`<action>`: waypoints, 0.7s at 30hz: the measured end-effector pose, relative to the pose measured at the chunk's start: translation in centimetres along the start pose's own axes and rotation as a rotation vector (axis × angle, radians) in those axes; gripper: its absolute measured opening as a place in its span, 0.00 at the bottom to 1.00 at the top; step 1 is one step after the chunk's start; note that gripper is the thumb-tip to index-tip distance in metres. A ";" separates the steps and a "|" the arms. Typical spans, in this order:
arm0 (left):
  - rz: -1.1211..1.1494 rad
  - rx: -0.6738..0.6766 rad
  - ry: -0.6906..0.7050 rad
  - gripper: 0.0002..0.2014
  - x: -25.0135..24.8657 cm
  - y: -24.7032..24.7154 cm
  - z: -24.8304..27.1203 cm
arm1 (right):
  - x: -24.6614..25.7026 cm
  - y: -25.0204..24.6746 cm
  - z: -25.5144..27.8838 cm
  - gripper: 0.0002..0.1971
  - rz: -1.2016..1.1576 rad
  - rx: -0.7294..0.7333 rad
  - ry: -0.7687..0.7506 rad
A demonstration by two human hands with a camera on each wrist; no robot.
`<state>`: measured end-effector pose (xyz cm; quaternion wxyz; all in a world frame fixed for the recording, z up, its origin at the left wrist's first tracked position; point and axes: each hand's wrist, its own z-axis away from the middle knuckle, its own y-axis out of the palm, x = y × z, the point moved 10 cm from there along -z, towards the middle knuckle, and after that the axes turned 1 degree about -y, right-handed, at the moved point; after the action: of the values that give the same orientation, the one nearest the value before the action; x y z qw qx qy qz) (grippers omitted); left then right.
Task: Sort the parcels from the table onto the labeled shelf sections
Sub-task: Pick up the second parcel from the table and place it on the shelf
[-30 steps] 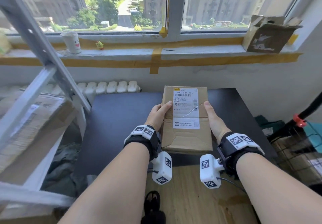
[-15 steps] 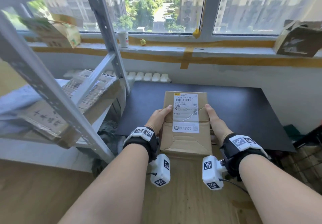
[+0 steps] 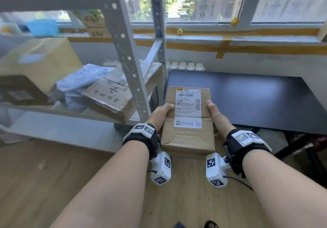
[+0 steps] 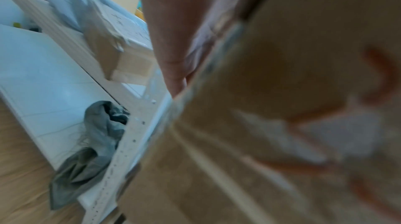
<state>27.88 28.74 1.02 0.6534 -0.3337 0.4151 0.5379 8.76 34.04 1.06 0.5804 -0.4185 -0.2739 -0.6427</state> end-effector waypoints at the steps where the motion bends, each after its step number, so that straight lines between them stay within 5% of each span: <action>1: 0.010 -0.006 0.001 0.16 0.3 -1.6 1.0 | -0.2 1.7 0.9 0.24 0.008 0.014 -0.002; 5: 0.039 -0.028 0.014 0.14 0.4 -8.0 5.6 | -0.3 7.8 4.2 0.25 0.018 0.046 -0.022; 9: 0.084 0.042 0.004 0.39 -0.6 -13.1 9.8 | 1.2 13.2 7.3 0.31 -0.005 0.091 -0.052; 12: 0.094 0.046 0.033 0.28 -2.6 -17.2 13.4 | 4.2 16.5 9.7 0.33 0.032 0.110 -0.094; 15: 0.109 0.082 -0.023 0.38 -3.0 -21.0 15.6 | 7.4 19.6 12.1 0.34 0.088 0.142 -0.128; 18: 0.153 0.099 0.041 0.19 -5.6 -24.3 18.0 | 10.5 23.1 14.3 0.37 0.109 0.215 -0.170; 21: 0.212 0.086 0.179 0.19 -10.0 -27.6 20.2 | 14.1 26.2 16.6 0.41 0.088 0.296 -0.209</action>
<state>57.85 36.85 18.50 0.5671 -0.3063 0.5273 0.5536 38.34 36.02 17.88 0.6316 -0.4046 -0.4057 -0.5224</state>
